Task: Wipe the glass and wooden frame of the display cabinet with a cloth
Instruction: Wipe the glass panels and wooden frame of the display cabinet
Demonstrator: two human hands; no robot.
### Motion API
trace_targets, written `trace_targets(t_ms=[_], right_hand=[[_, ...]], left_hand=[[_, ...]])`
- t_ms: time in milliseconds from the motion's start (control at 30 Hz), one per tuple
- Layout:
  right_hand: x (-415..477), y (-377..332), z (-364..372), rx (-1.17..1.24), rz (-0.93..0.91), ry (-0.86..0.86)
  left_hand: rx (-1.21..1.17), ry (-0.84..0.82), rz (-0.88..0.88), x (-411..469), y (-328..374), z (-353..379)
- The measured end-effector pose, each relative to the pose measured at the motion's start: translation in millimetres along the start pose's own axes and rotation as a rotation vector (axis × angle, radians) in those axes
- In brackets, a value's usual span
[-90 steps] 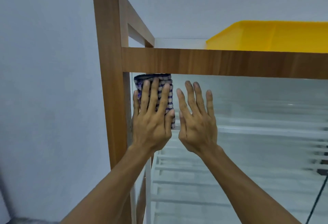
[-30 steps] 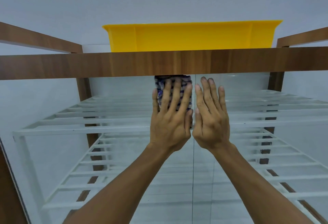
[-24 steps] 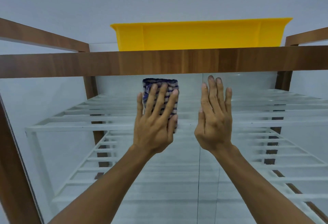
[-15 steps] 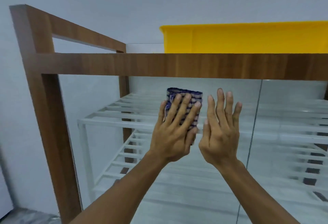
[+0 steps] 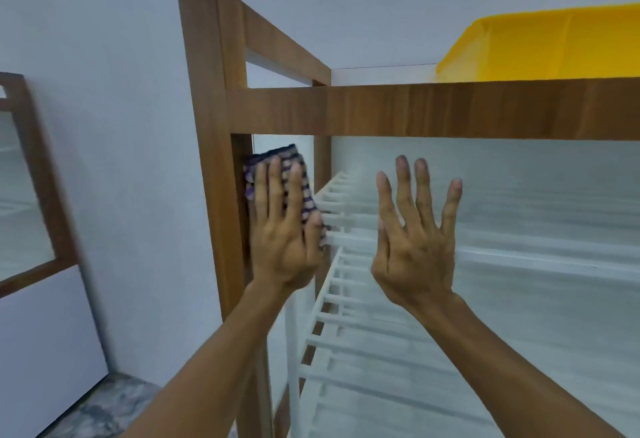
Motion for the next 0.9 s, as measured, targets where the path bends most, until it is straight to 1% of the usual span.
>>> trace_targets(t_ms=[67, 200, 267, 333, 433, 600, 900], right_hand=[[0, -13, 4, -0.005, 0.001, -0.007], [-6, -10, 2, 0.002, -0.023, 0.000], [-11, -2, -1, 0.017, -0.037, -0.007], [-19, 11, -3, 0.011, -0.032, -0.011], [-32, 37, -8, -0.032, -0.003, -0.004], [-53, 92, -19, -0.121, 0.042, 0.001], [-78, 189, -46, -0.226, 0.088, -0.042]], left_hand=[[-0.023, 0.029, -0.025, -13, -4, 0], [-0.042, 0.049, -0.073, -43, 6, 13], [-0.049, 0.027, -0.041, -39, 18, 21], [-0.058, -0.015, 0.027, -34, 39, 32], [-0.055, -0.054, 0.096, -32, 70, 49], [-0.065, -0.067, 0.175, -28, 123, 72], [-0.110, -0.090, 0.226, -23, 209, 116]])
Point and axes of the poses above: each hand's wrist, its own x-axis towards the middle knuckle, its own z-axis out of the palm, y = z × x, the point moved 9 cm from there along x, towards the middle knuckle, and after that the axes turned 14 degrees about -x, right-handed, at the moved point
